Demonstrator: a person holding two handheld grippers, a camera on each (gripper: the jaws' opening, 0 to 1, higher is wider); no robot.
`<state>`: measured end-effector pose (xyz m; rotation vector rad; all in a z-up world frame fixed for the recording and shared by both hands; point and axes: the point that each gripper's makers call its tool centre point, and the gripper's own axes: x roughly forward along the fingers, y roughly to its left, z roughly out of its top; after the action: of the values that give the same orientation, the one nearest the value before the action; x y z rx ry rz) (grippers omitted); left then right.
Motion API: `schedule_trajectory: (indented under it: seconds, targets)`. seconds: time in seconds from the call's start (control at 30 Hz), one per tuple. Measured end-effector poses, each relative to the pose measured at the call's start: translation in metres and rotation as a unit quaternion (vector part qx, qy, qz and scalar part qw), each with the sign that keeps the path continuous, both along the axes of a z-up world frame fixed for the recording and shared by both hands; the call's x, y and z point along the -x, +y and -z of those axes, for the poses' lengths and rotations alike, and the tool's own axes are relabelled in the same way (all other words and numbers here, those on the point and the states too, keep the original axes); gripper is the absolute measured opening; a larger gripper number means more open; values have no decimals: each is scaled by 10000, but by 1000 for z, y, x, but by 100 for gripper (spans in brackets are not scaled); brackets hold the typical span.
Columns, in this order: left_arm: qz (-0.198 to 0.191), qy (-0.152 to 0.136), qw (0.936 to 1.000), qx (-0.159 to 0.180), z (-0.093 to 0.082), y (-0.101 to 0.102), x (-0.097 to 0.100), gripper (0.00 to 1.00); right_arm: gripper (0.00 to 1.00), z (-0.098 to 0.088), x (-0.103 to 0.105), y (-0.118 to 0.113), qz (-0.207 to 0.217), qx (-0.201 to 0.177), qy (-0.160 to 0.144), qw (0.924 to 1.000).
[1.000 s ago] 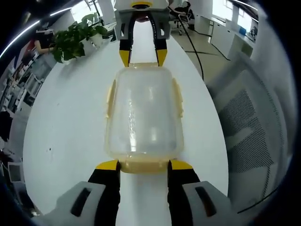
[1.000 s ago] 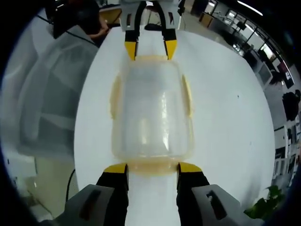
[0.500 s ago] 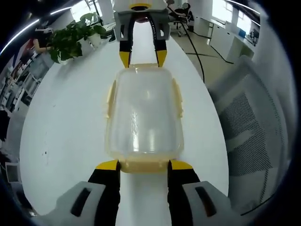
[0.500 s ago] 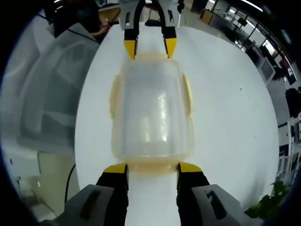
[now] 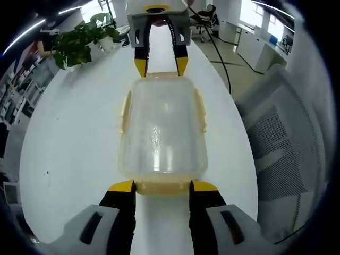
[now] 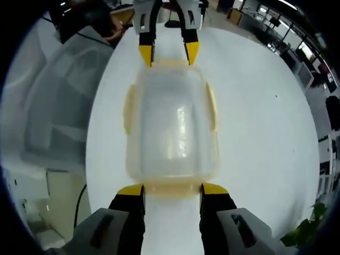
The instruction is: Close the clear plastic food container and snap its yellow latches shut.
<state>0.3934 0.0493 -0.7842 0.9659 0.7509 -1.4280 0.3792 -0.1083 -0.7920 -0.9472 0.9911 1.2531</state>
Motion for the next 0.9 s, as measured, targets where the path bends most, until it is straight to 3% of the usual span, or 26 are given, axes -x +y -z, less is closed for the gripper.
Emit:
schedule_trajectory:
  seconds: [0.9]
  targets:
    - [-19,112,9999,34,10,-3,0,38,38,10,0,-3,4,55,109,9999]
